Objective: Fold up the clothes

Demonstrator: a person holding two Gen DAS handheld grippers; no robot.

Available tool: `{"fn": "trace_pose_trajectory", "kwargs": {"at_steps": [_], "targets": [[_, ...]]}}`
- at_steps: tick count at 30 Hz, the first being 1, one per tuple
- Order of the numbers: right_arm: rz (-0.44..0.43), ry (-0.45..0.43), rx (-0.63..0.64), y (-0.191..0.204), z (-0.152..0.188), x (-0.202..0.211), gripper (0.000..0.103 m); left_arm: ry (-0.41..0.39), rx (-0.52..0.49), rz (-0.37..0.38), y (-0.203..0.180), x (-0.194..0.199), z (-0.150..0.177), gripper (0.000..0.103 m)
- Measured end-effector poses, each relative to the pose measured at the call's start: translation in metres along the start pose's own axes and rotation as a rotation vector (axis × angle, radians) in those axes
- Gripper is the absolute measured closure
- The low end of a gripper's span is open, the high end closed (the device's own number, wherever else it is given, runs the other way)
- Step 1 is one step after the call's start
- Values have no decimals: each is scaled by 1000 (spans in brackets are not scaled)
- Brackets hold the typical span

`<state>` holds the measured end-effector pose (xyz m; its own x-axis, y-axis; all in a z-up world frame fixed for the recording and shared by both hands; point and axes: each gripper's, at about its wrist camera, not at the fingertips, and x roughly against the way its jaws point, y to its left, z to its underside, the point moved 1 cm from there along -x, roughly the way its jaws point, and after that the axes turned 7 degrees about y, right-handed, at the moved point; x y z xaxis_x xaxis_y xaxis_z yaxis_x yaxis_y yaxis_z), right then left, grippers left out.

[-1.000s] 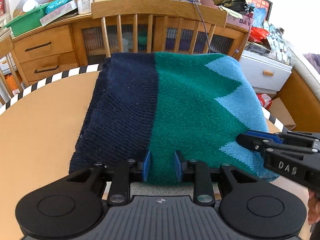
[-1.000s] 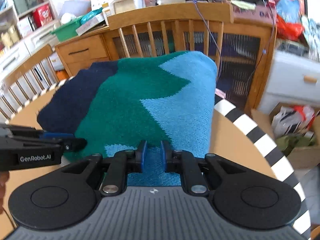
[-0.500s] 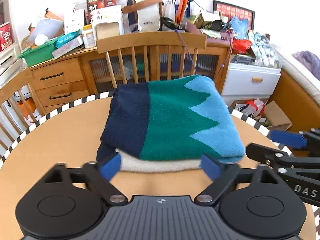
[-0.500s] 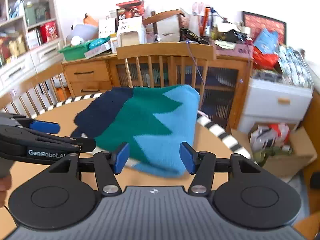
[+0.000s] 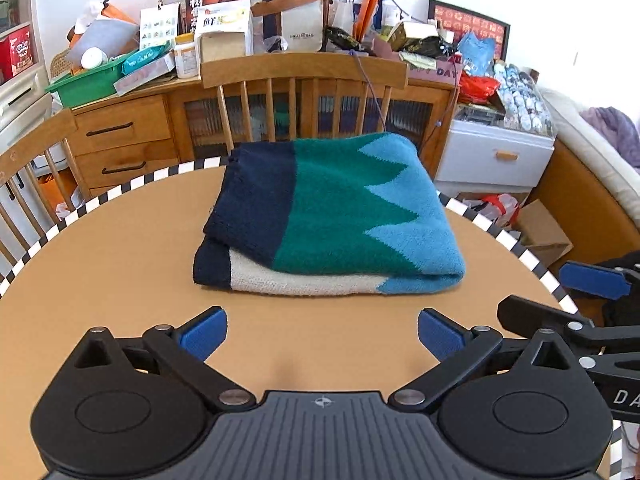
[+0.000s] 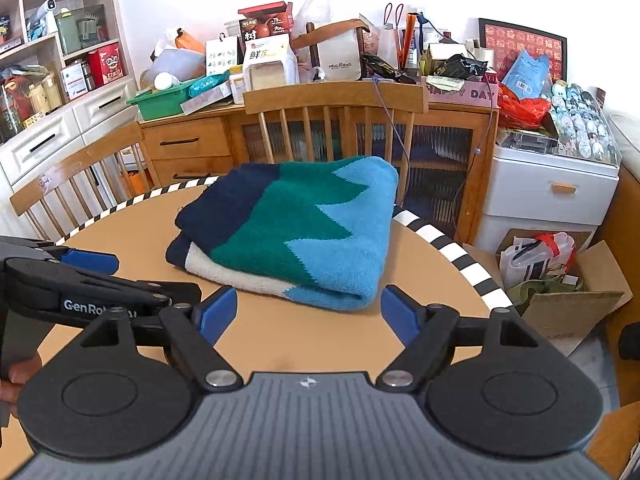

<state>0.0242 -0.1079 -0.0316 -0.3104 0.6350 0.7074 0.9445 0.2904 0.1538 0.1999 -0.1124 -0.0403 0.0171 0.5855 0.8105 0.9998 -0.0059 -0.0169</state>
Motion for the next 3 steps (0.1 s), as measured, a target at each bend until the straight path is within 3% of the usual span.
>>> {"fn": "trace_pose_trajectory", "kwargs": {"at_steps": [3], "targets": [[-9,1,-9,-1,-1,2,22,-15,-18,-7,0,5,0,0]]}}
